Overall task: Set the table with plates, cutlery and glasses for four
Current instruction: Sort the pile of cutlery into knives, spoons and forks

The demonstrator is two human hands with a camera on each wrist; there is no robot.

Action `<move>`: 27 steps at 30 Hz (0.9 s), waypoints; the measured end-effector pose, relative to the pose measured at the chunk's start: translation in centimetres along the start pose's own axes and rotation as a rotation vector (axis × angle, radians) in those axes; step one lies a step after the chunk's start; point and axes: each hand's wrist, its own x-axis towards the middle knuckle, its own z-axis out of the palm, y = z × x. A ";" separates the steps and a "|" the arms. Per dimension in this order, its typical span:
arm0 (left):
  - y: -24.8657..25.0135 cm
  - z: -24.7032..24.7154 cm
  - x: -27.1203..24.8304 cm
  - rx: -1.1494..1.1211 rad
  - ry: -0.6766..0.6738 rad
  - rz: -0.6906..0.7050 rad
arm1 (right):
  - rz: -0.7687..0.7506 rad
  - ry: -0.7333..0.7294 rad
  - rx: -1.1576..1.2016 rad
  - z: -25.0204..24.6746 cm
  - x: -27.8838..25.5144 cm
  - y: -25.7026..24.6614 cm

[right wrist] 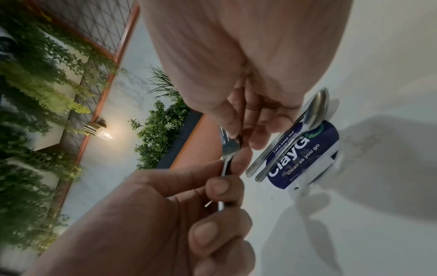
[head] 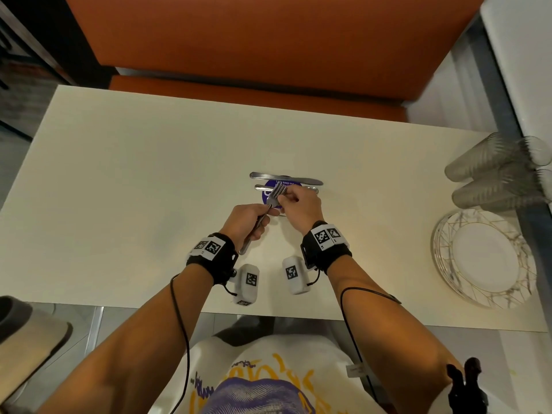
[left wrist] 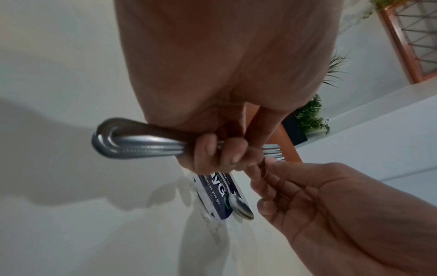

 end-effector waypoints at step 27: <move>-0.7 -1.7 5.5 0.829 0.107 0.410 | 0.449 0.133 0.333 -3.4 1.9 5.1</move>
